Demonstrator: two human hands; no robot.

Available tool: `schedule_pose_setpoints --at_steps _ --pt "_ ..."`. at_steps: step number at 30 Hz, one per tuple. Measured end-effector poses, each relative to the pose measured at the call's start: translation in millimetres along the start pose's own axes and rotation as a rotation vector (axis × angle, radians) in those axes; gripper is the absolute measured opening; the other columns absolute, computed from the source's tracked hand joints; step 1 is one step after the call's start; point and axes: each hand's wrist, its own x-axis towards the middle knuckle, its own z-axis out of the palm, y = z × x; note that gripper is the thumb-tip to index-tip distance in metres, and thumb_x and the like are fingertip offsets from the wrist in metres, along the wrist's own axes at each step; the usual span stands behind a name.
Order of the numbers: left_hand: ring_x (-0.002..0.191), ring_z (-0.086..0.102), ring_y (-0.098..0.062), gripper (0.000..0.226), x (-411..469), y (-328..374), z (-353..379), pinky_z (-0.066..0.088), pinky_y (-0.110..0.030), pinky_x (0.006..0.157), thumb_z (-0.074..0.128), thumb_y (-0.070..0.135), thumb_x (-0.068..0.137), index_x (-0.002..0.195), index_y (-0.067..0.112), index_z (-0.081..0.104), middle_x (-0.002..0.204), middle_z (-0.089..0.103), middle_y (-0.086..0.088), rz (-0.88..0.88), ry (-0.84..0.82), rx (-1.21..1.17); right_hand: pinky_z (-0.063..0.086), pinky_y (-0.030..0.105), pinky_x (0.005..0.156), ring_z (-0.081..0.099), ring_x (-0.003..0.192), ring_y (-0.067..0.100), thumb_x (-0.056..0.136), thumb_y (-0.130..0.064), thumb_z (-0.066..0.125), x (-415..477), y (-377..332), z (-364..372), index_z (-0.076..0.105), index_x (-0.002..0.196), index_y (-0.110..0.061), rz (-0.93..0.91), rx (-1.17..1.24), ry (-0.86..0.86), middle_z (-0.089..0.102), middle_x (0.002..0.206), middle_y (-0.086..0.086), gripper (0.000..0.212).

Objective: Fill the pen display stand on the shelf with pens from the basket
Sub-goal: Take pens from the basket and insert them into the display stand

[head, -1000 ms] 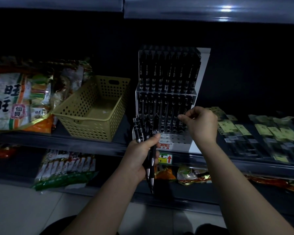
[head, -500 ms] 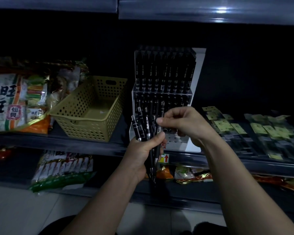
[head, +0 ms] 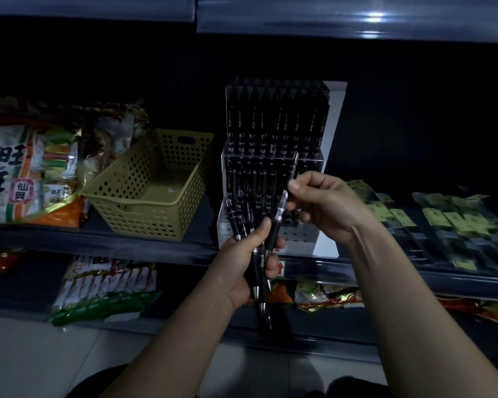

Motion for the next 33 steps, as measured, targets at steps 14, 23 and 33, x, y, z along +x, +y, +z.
schedule_pose_setpoints --at_steps 14,23,33 --pt "0.041 0.046 -0.014 0.009 9 -7 -3 0.035 -0.019 0.039 0.058 0.015 0.091 0.095 0.009 0.053 0.065 0.055 -0.004 -0.109 0.145 -0.002 0.057 0.037 0.059 0.065 0.059 0.017 0.078 -0.03 0.078 6 -8 -22 0.058 0.065 -0.022 -0.373 -0.605 0.78 0.065 0.065 0.003 0.025" --pt "0.046 0.051 -0.015 0.009 8 -7 -5 0.04 -0.02 0.04 0.062 0.012 0.09 0.095 0.006 0.058 0.068 0.063 -0.005 -0.075 0.126 0.028 0.041 0.021 0.055 0.053 0.055 0.006 0.08 -0.028 0.076 8 6 -18 0.06 0.071 -0.016 -0.412 -0.836 0.787 0.053 0.059 -0.013 0.022" --pt "0.045 0.051 -0.014 0.014 7 -5 -5 0.042 -0.021 0.04 0.064 0.017 0.089 0.096 0.007 0.058 0.068 0.064 -0.004 -0.067 0.139 0.035 0.043 0.025 0.056 0.06 0.059 0.018 0.078 -0.031 0.077 16 26 -25 0.068 0.074 -0.009 -0.369 -1.006 0.682 0.064 0.064 0.003 0.024"
